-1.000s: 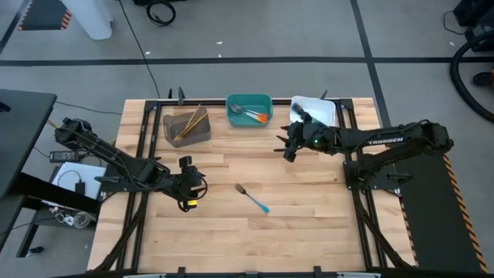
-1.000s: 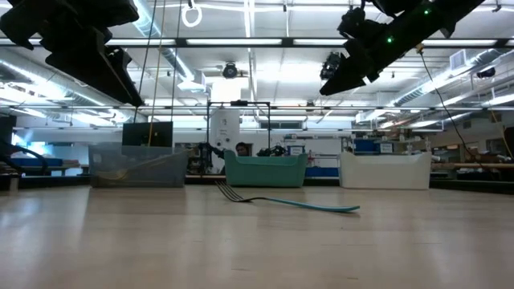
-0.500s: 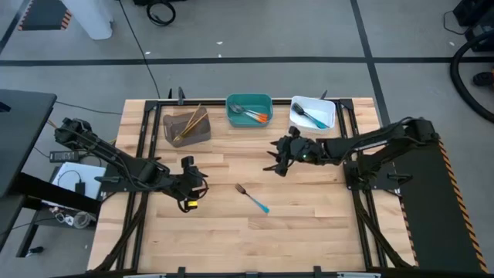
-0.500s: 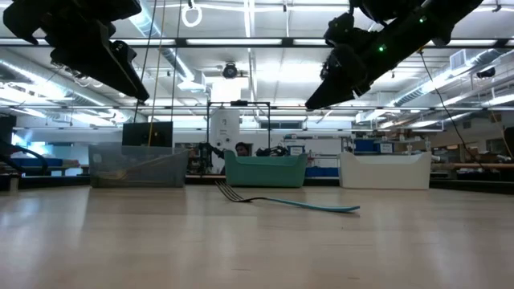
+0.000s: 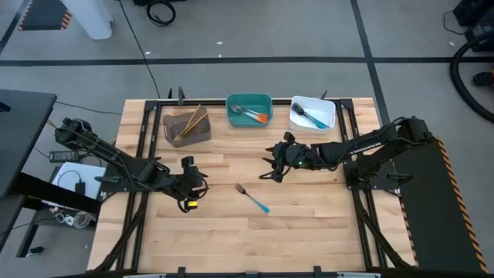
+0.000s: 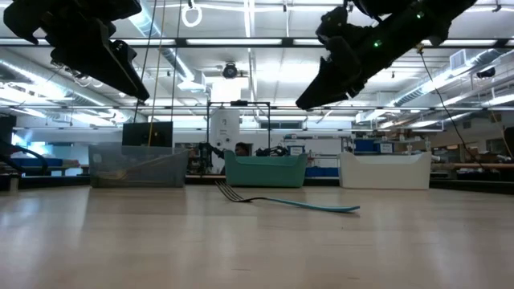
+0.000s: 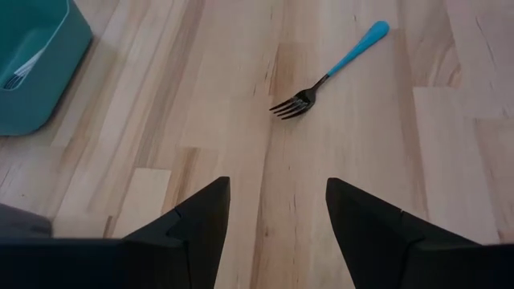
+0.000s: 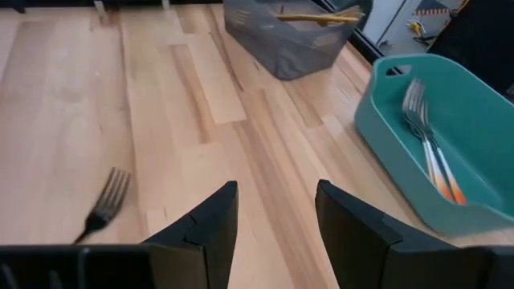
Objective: Sort silverware by color (type)
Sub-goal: Put the blue fork into the white bin
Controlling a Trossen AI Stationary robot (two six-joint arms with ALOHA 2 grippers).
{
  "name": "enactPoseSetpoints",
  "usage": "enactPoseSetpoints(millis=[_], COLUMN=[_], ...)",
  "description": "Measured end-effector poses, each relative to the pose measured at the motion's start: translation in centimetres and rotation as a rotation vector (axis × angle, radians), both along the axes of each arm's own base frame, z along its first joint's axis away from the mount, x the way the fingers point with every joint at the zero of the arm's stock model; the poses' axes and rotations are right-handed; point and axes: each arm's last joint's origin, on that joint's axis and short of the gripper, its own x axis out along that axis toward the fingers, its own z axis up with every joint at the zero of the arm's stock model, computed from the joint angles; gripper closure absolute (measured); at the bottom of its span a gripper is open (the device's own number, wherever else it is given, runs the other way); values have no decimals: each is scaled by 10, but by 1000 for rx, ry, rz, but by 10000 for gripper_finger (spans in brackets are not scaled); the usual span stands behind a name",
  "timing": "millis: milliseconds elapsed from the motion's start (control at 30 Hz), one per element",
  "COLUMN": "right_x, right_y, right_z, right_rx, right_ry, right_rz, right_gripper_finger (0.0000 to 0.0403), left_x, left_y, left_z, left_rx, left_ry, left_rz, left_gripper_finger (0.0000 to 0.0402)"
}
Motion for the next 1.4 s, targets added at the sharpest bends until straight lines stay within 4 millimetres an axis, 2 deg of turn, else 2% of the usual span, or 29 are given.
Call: enactPoseSetpoints(millis=[433,667,1400], right_x=[51,66,62], right_y=[28,42,73], right_z=[13,19,25], right_rx=[-41,-39,49], right_ry=[90,88,6], right_rz=[84,113,78], right_gripper_finger=[229,229,229], left_x=[0,0,1], left_y=[0,0,0], left_z=[0,0,1], left_rx=[-18,-27,-31], left_ry=[-4,-5,-15], left_rz=[15,23,24], left_gripper_finger=[185,185,185])
